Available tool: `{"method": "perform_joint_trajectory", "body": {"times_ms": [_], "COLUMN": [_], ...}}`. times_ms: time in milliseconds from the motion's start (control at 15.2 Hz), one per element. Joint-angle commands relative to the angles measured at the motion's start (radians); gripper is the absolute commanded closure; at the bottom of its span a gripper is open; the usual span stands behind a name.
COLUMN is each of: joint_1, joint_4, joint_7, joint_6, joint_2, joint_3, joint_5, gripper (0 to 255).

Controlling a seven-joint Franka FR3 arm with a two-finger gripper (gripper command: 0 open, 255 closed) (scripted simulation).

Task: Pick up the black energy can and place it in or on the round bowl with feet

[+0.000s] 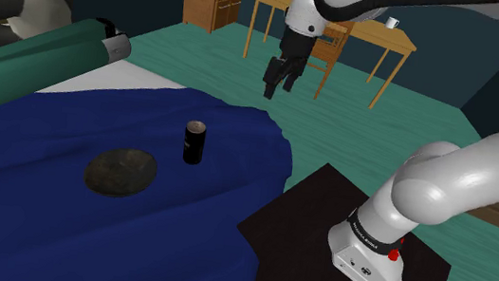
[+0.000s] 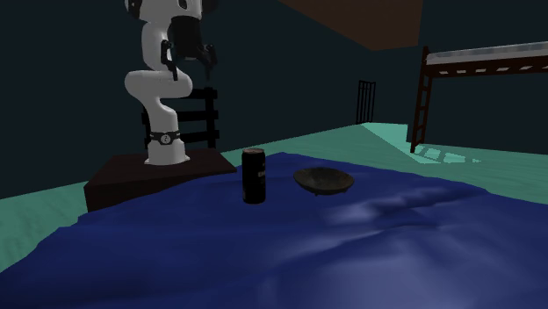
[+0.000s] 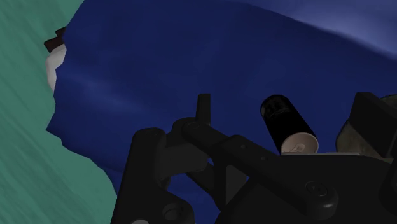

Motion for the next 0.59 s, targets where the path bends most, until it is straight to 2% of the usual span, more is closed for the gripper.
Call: {"method": "perform_joint_trajectory", "body": {"times_ms": [0,528], "joint_1": [0.007,0.013], "joint_4": [0.002,0.080], "joint_7": [0.033,0.163], "joint_6": [0.064,0.282], "joint_2": [0.061,0.352], "joint_3": [0.030,0.123], "joint_5": [0.005,-0.043], "gripper": [0,0]}}
